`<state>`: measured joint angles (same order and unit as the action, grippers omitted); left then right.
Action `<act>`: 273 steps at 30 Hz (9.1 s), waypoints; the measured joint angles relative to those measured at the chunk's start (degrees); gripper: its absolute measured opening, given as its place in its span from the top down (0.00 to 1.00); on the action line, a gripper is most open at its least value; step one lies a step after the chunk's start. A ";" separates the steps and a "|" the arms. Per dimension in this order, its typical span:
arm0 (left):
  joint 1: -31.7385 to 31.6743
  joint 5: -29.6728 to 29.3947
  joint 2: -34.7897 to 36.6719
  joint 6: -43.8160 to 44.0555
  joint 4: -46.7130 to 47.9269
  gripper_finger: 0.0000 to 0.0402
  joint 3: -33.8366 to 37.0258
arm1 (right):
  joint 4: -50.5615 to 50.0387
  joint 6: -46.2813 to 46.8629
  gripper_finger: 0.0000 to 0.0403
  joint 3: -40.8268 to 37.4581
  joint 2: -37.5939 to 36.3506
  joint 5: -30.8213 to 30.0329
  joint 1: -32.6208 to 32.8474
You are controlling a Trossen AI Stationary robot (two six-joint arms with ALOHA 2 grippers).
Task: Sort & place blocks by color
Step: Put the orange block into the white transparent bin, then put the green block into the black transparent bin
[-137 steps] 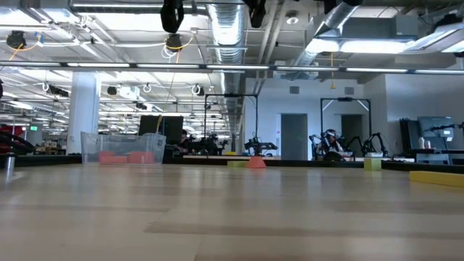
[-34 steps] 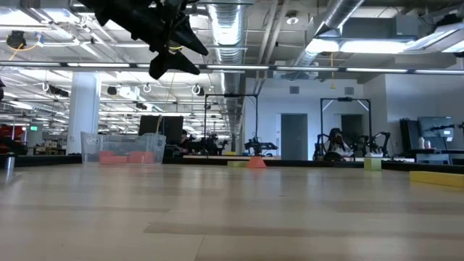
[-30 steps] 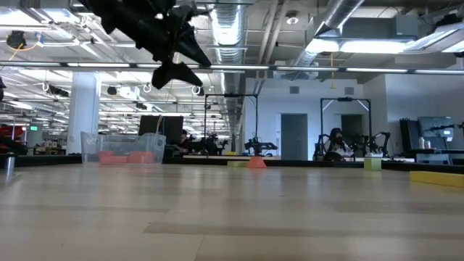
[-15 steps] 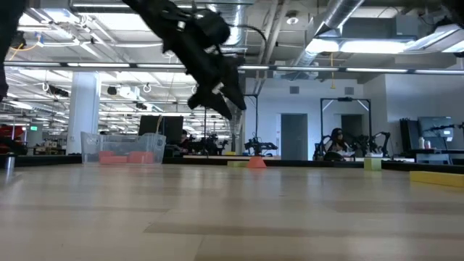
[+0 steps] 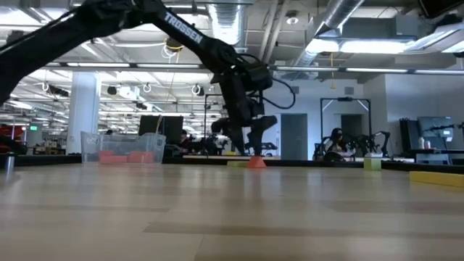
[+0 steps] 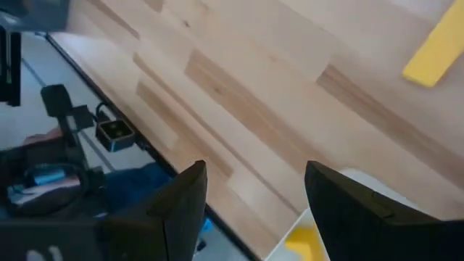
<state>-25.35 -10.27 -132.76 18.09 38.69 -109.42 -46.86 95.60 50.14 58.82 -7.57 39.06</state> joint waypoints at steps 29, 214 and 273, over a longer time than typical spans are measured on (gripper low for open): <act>-3.01 10.99 -7.07 -7.74 4.33 0.44 -9.49 | 0.81 -9.12 0.37 0.01 -0.47 4.45 -9.98; -9.39 13.87 24.34 -16.99 24.53 0.79 4.25 | 8.85 -22.19 0.37 0.03 -0.45 8.26 -18.53; -13.43 10.41 34.90 -3.44 -10.48 0.29 38.68 | 14.07 -29.68 0.37 0.03 -0.43 3.29 -21.20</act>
<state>-38.78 0.14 -97.85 14.65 28.21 -70.74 -32.79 65.92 50.17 58.39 -4.27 17.86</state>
